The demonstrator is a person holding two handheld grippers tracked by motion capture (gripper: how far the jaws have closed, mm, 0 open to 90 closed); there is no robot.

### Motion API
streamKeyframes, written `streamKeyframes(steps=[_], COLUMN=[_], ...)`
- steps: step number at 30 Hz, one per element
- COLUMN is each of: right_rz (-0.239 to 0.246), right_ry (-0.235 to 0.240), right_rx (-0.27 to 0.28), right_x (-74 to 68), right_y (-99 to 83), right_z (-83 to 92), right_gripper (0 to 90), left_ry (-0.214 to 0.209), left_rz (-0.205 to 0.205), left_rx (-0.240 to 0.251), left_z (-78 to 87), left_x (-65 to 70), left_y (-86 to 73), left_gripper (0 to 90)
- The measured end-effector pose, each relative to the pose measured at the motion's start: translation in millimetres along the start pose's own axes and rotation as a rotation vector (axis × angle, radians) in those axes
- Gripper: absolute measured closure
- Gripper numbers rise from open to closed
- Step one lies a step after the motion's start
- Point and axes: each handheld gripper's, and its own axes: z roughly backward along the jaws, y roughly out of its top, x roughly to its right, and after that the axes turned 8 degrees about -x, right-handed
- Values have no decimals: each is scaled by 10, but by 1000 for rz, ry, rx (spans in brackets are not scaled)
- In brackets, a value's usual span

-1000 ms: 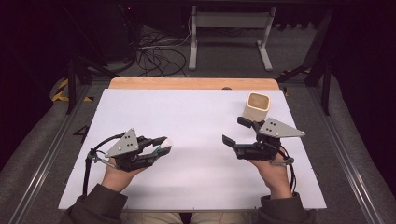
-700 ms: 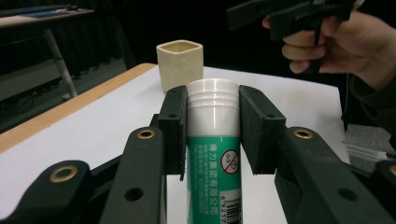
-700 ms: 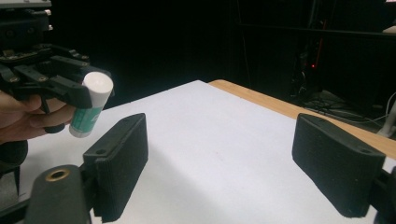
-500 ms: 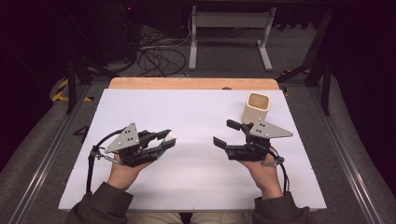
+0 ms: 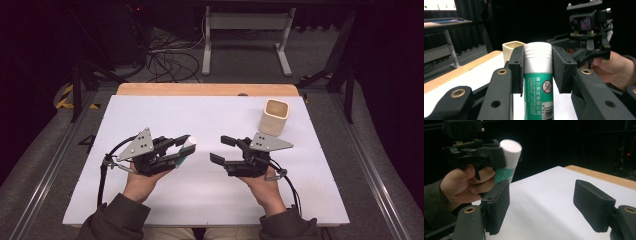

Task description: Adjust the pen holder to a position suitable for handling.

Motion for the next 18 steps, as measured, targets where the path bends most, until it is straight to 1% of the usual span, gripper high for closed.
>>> streamKeyframes(steps=[2,4,5,6,12,13,14,15,16,17,18], right_rz=[-2,-5,-5,-11,-21,-23,-30,-33,-37,-37,-44], right_ry=[7,29,29,45,66,72,80,85,90,90,100], right_rx=[-2,-2,-2,1,2,2,5,7,9,9,14], right_x=[-12,-37,-37,-50,-75,-79,-88,-91,-94,-94,-100], right_y=[-2,-8,-8,-10,-15,-15,-16,-16,-17,-17,-18], right_z=[-18,-61,-61,-82,-125,-133,-147,-154,-162,-162,-179], right_gripper=[302,315,315,325,340,344,355,362,368,368,377], left_ry=[-6,-6,-8,-5,-5,-1,-5,-6,-6,-8,-12], left_rz=[3,1,3,1,7,9,15,21,21,23,29], left_rx=[8,14,17,22,36,43,45,58,58,65,76], left_z=[-23,-45,-57,-68,-134,-146,-157,-180,-180,-194,-219], left_x=[9,16,22,24,40,42,43,46,46,48,57], left_y=[14,28,34,39,54,55,56,57,57,58,61], left_gripper=[650,651,651,651,650,651,651,650,650,650,651])
